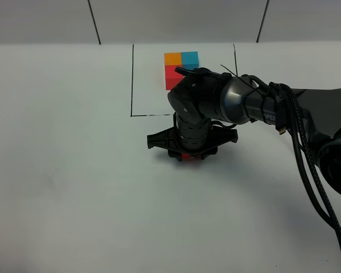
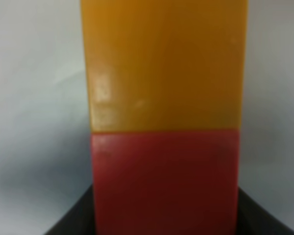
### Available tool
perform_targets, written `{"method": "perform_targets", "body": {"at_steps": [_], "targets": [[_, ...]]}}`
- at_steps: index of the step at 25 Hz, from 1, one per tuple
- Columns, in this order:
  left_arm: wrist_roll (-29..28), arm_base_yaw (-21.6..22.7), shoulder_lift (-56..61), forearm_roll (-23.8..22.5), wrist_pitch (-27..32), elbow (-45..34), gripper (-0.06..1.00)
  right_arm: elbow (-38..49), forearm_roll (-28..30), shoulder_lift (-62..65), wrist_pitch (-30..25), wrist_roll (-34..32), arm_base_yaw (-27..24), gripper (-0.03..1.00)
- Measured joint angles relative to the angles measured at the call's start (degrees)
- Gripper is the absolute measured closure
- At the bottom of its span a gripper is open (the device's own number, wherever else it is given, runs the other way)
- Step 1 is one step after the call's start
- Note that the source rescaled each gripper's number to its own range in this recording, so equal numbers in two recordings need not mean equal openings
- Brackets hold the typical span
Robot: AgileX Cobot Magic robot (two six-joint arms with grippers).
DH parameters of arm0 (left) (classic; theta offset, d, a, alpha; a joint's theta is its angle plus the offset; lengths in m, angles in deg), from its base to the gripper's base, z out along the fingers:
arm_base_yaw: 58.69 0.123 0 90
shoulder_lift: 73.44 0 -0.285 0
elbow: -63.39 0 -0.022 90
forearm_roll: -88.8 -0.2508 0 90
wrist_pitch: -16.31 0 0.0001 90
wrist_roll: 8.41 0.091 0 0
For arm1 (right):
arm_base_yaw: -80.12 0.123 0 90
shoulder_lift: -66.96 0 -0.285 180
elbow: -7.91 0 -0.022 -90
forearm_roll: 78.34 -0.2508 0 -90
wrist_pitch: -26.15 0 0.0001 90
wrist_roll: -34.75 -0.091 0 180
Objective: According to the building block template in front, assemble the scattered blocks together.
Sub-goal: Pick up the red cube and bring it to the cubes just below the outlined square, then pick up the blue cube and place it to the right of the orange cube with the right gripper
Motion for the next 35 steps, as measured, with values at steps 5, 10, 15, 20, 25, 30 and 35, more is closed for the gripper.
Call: {"method": "perform_targets", "body": {"at_steps": [5, 10, 15, 20, 25, 30, 35], "targets": [[0.0, 0.0, 0.0, 0.0, 0.0, 0.0, 0.33, 0.0, -0.1, 0.0, 0.4, -0.5, 0.0, 0.95], [0.0, 0.0, 0.0, 0.0, 0.0, 0.0, 0.33, 0.0, -0.1, 0.0, 0.4, -0.5, 0.0, 0.95], [0.0, 0.0, 0.0, 0.0, 0.0, 0.0, 0.33, 0.0, -0.2, 0.0, 0.3, -0.5, 0.0, 0.87], [-0.1, 0.0, 0.0, 0.0, 0.0, 0.0, 0.33, 0.1, -0.5, 0.6, 0.2, -0.5, 0.0, 0.26], [-0.1, 0.0, 0.0, 0.0, 0.0, 0.0, 0.33, 0.2, -0.5, 4.8, -0.6, 0.5, -0.3, -0.03], [-0.1, 0.0, 0.0, 0.0, 0.0, 0.0, 0.33, 5.6, -0.8, 11.4, -2.4, 6.0, -2.7, -0.03], [-0.1, 0.0, 0.0, 0.0, 0.0, 0.0, 0.33, 17.6, -2.7, 20.2, -0.6, 10.5, -10.0, -0.03]]}}
